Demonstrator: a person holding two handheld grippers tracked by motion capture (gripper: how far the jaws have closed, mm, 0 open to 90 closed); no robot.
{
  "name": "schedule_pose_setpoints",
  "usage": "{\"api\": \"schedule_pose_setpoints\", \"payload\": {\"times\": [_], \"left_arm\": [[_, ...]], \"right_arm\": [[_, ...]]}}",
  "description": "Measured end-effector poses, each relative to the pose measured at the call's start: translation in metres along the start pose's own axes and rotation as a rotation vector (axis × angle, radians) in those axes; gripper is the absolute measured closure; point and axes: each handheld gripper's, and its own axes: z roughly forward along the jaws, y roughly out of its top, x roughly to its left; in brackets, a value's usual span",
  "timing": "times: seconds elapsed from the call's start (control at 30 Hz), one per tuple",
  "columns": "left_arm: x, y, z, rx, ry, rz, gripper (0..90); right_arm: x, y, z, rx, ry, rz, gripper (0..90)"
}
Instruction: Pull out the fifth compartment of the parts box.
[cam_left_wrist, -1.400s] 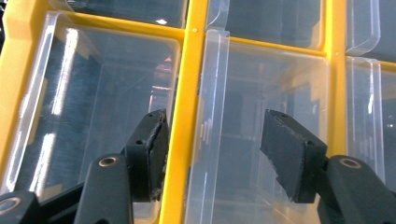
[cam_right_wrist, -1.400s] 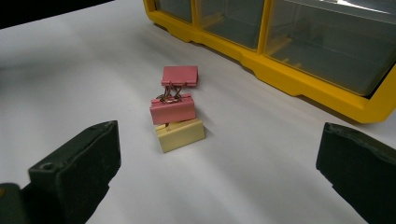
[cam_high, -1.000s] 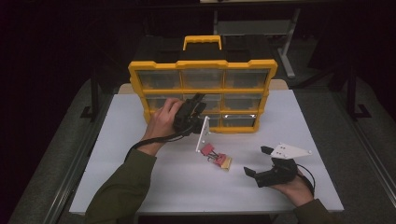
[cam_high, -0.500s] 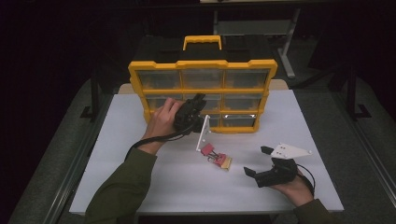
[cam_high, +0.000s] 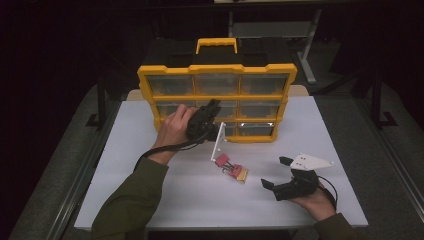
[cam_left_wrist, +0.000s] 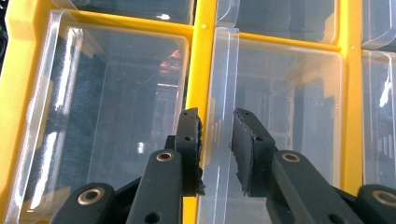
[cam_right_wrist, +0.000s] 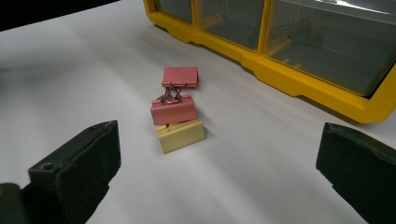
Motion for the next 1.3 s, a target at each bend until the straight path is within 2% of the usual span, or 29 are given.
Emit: {"api": "schedule_pose_setpoints", "payload": {"times": [0.1, 0.27, 0.43, 0.97, 1.3], "left_arm": [[0.0, 0.0, -0.001, 0.013, -0.005, 0.014, 75.6], [-0.001, 0.0, 0.0, 0.008, -0.001, 0.014, 76.3], [0.0, 0.0, -0.001, 0.017, -0.002, 0.042, 77.7], [-0.001, 0.003, -0.005, 0.027, 0.003, 0.065, 79.0], [-0.003, 0.006, -0.013, 0.019, 0.01, 0.065, 79.0]], "right_arm": [[0.0, 0.0, 0.0, -0.001, 0.001, 0.0, 0.0], [0.0, 0.0, 0.0, -0.001, 0.0, 0.001, 0.0], [0.0, 0.0, 0.0, -0.005, -0.001, -0.004, 0.0], [-0.001, 0.0, -0.001, -0.005, -0.002, 0.003, 0.0], [0.0, 0.0, 0.0, -0.003, 0.0, 0.001, 0.0]]}}
